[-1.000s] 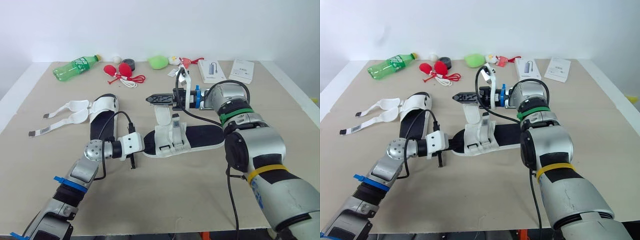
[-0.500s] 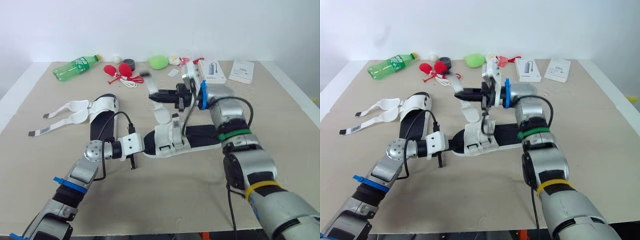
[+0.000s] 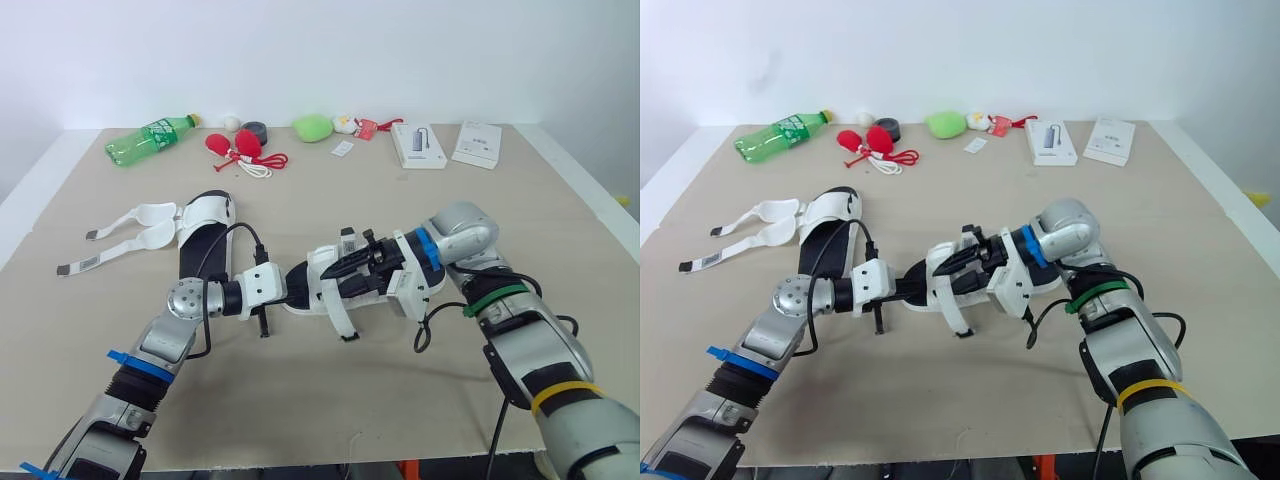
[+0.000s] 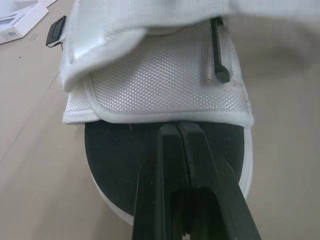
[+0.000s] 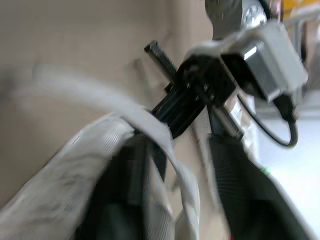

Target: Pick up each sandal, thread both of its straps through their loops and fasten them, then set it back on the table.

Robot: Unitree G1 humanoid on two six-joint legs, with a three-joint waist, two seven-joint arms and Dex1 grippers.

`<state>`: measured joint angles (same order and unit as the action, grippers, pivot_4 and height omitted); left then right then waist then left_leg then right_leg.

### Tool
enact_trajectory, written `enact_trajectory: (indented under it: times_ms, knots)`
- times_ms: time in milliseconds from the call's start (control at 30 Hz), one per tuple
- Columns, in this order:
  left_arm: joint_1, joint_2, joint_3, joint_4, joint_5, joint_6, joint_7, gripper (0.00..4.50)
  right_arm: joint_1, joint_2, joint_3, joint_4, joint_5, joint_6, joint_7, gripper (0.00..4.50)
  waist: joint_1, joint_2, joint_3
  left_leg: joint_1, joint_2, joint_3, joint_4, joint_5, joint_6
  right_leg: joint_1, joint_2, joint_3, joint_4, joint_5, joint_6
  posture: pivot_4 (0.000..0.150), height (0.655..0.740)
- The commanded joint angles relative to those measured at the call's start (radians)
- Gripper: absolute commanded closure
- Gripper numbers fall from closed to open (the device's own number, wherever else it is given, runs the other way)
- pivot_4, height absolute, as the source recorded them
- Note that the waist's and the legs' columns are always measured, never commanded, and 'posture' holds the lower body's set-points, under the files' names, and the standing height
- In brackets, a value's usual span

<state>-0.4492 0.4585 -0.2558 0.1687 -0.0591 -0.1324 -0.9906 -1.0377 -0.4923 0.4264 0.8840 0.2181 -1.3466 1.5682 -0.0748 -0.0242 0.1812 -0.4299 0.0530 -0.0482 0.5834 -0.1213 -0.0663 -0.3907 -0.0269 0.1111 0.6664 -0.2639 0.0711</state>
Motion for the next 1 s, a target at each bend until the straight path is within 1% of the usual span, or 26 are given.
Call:
enact_trajectory:
  times_ms: [33,67,100,133,167,233,333,367,400,467,567,667,867,933,967,1000]
  knots:
    - [0.01,-0.001,-0.027,0.017,0.005,0.013,-0.026,4.5,-0.014,-0.086,0.008,-0.088,0.087,0.11,0.045,0.83,0.001,0.0,0.0,0.0,0.0,0.0,0.0,0.0,0.0,0.0,0.0,0.0,0.0,0.0,0.0,0.15,0.74]
    - [0.011,-0.001,-0.027,0.016,0.005,0.014,-0.027,4.5,-0.008,-0.104,0.007,-0.103,0.104,0.151,0.046,0.44,0.001,0.0,0.0,0.0,0.0,0.0,0.0,0.0,0.0,0.0,0.0,0.0,0.0,0.0,0.0,0.15,0.74]
    - [0.012,0.0,-0.028,0.014,0.004,0.014,-0.03,4.5,0.012,-0.126,-0.018,-0.142,0.14,0.267,0.046,0.3,0.001,0.0,0.0,0.0,0.0,0.0,0.0,0.0,0.0,0.0,0.0,0.0,0.0,0.0,0.0,0.15,0.74]
    - [0.013,0.001,-0.028,0.012,0.003,0.016,-0.032,4.5,0.049,-0.167,-0.043,-0.224,0.196,0.48,0.029,0.04,0.001,0.0,0.0,0.0,0.0,0.0,0.0,0.0,0.0,0.0,0.0,0.0,0.0,-0.001,0.0,0.15,0.74]
    - [0.015,0.002,-0.029,0.01,0.002,0.016,-0.035,4.5,0.087,-0.207,-0.059,-0.312,0.254,0.682,0.004,0.04,0.001,0.0,0.0,0.0,0.0,0.0,0.0,0.0,0.0,0.001,0.0,0.0,0.0,-0.001,0.0,0.15,0.74]
    - [0.019,0.004,-0.029,0.005,-0.001,0.017,-0.04,4.5,0.144,-0.282,-0.058,-0.471,0.345,0.986,-0.049,0.04,0.014,0.0,0.0,0.0,0.0,0.0,0.0,0.0,0.0,0.001,0.0,0.0,0.0,-0.002,-0.002,0.15,0.74]
    - [0.019,0.003,-0.027,0.003,-0.009,0.022,-0.045,4.5,0.257,-0.442,-0.069,-0.795,0.514,1.515,-0.14,0.04,0.023,0.002,-0.001,-0.001,0.0,0.0,-0.001,-0.001,0.001,-0.001,-0.001,0.0,0.0,-0.003,-0.006,0.15,0.74]
    - [0.019,0.001,-0.025,0.002,-0.013,0.025,-0.046,4.5,0.287,-0.478,-0.076,-0.867,0.552,1.629,-0.161,0.04,0.024,0.003,-0.001,-0.001,0.0,0.0,-0.001,-0.002,0.002,-0.001,-0.001,0.0,0.0,-0.004,-0.007,0.15,0.74]
    - [0.019,-0.001,-0.024,0.001,-0.017,0.029,-0.047,4.5,0.326,-0.493,-0.093,-0.928,0.578,1.694,-0.187,0.04,0.024,0.003,-0.001,0.0,0.0,0.0,-0.001,-0.003,0.003,-0.001,-0.001,0.0,0.0,-0.005,-0.008,0.15,0.74]
    - [0.02,-0.003,-0.022,-0.002,-0.021,0.033,-0.049,4.5,0.4,-0.526,-0.102,-1.035,0.591,1.827,-0.255,0.04,0.025,0.003,-0.001,0.0,0.0,0.0,0.0,-0.004,0.005,0.0,-0.001,0.0,0.0,-0.007,-0.006,0.15,0.74]
    - [0.019,-0.005,-0.021,-0.004,-0.026,0.04,-0.049,4.5,0.493,-0.497,-0.12,-1.127,0.55,1.904,-0.366,0.04,0.027,0.002,-0.001,-0.002,0.0,0.001,0.001,-0.005,0.004,-0.001,-0.002,0.0,0.0,-0.008,-0.004,0.15,0.74]
    - [0.015,-0.007,-0.021,0.0,-0.023,0.036,-0.047,4.5,0.535,-0.436,-0.119,-1.157,0.504,1.965,-0.46,0.04,0.025,0.002,-0.001,-0.002,0.0,0.002,0.003,-0.005,0.003,-0.001,-0.002,0.001,0.0,-0.007,-0.003,0.15,0.74]
    - [0.002,-0.013,-0.025,0.02,-0.008,0.018,-0.038,4.5,0.53,-0.353,-0.133,-1.159,0.497,2.091,-0.526,0.04,0.026,0.002,-0.001,-0.003,-0.001,0.002,0.005,-0.005,0.003,-0.001,-0.002,0.0,-0.001,-0.006,-0.002,0.15,0.74]
    - [0.002,-0.016,-0.03,0.022,-0.004,0.014,-0.036,4.5,0.526,-0.341,-0.13,-1.148,0.477,2.107,-0.533,0.53,0.026,0.002,-0.001,-0.004,-0.001,0.001,0.005,-0.005,0.003,-0.001,-0.002,0.0,-0.001,-0.006,-0.002,0.15,0.74]
    - [0.003,-0.017,-0.031,0.021,-0.002,0.013,-0.036,4.5,0.528,-0.334,-0.132,-1.144,0.474,2.121,-0.537,0.95,0.026,0.002,-0.001,-0.004,-0.001,0.001,0.005,-0.005,0.003,-0.001,-0.001,0.0,-0.001,-0.006,-0.002,0.15,0.74]
    - [0.004,-0.019,-0.032,0.021,-0.001,0.011,-0.035,4.5,0.529,-0.329,-0.135,-1.14,0.473,2.138,-0.538,1.28,0.026,0.002,-0.001,-0.004,-0.001,0.001,0.005,-0.005,0.003,-0.001,-0.001,0.0,-0.001,-0.006,-0.002,0.15,0.74]
